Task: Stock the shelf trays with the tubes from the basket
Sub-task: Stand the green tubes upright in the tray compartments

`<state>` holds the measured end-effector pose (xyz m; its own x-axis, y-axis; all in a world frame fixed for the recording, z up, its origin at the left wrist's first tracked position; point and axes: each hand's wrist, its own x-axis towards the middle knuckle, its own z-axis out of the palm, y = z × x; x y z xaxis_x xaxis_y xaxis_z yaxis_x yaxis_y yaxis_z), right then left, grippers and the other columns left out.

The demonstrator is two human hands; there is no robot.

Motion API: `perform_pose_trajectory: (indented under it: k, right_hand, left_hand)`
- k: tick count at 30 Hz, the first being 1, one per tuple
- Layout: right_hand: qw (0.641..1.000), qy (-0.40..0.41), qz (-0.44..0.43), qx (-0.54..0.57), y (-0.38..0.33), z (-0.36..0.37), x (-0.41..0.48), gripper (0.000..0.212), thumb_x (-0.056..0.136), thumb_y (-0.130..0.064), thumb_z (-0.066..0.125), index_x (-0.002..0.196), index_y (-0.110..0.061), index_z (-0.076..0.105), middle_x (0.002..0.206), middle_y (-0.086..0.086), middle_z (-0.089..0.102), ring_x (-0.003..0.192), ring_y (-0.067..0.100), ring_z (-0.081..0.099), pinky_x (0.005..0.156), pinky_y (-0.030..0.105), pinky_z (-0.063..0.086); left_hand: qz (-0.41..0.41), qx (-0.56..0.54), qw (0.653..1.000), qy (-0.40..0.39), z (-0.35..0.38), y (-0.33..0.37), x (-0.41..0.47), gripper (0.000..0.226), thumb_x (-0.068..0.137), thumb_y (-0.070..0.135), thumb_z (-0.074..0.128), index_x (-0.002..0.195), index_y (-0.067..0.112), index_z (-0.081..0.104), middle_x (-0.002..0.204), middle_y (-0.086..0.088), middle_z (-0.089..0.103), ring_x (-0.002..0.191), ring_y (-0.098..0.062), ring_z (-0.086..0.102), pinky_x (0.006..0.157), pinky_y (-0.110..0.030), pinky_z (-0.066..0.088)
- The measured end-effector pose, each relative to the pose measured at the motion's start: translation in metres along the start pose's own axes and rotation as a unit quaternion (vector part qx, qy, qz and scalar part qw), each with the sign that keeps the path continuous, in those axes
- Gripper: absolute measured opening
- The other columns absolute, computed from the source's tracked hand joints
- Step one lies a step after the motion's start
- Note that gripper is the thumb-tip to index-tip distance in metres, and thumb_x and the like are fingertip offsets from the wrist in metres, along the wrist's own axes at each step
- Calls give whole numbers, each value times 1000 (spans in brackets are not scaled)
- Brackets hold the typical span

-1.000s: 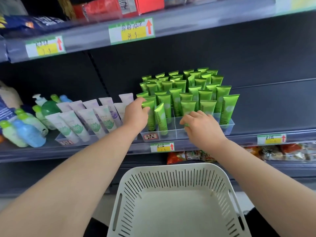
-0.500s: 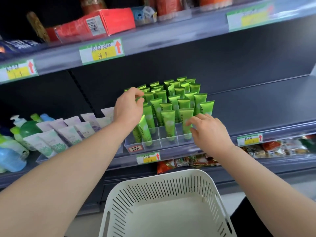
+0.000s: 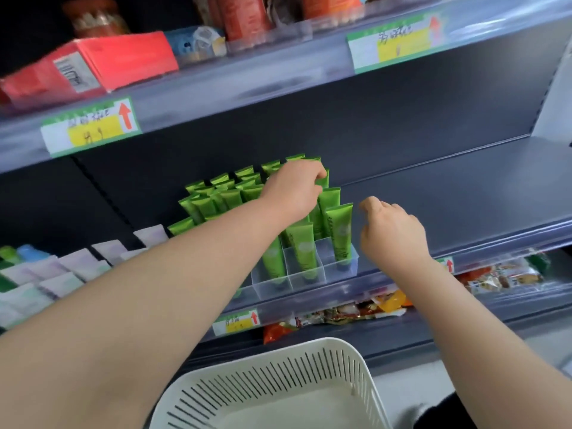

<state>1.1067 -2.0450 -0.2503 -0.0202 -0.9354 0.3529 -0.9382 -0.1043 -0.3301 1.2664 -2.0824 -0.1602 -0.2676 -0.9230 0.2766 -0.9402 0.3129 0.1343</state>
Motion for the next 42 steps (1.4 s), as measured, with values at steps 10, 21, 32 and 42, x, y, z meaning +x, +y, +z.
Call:
perform_pose_trajectory:
  k: [10, 21, 32, 42]
  right_hand:
    - [962, -111, -31, 247, 8, 2, 17, 38, 83, -29, 61, 120, -27, 54, 116, -7, 61, 110, 13, 55, 89, 37, 48]
    - [965, -127, -54, 224, 5, 3, 24, 21, 93, -28, 54, 114, -21, 53, 101, -3, 65, 92, 18, 59, 78, 39, 50]
    - [983, -37, -98, 148, -1, -7, 24, 41, 89, -45, 56, 126, -27, 49, 122, -9, 57, 115, 17, 49, 91, 41, 44]
    - [993, 1, -120, 12, 4, -11, 21, 46, 88, -51, 54, 128, -29, 48, 121, -6, 54, 111, 21, 47, 85, 38, 39]
  left_hand:
    - [5, 106, 993, -59, 26, 7, 35, 18, 97, 30, 55, 108, 28, 68, 113, 1, 66, 107, -24, 59, 76, -29, 37]
    - [-15, 82, 994, -75, 27, 5, 41, 28, 96, 40, 50, 81, 23, 66, 94, 2, 66, 89, -24, 59, 68, -30, 36]
    - [-60, 109, 989, -78, 17, -12, 57, 18, 83, 22, 73, 101, 24, 73, 108, 2, 69, 103, -25, 62, 81, -33, 51]
    - [-60, 66, 996, -24, 30, 0, 66, 14, 87, 15, 65, 94, 23, 74, 103, -1, 70, 97, -28, 63, 72, -29, 46]
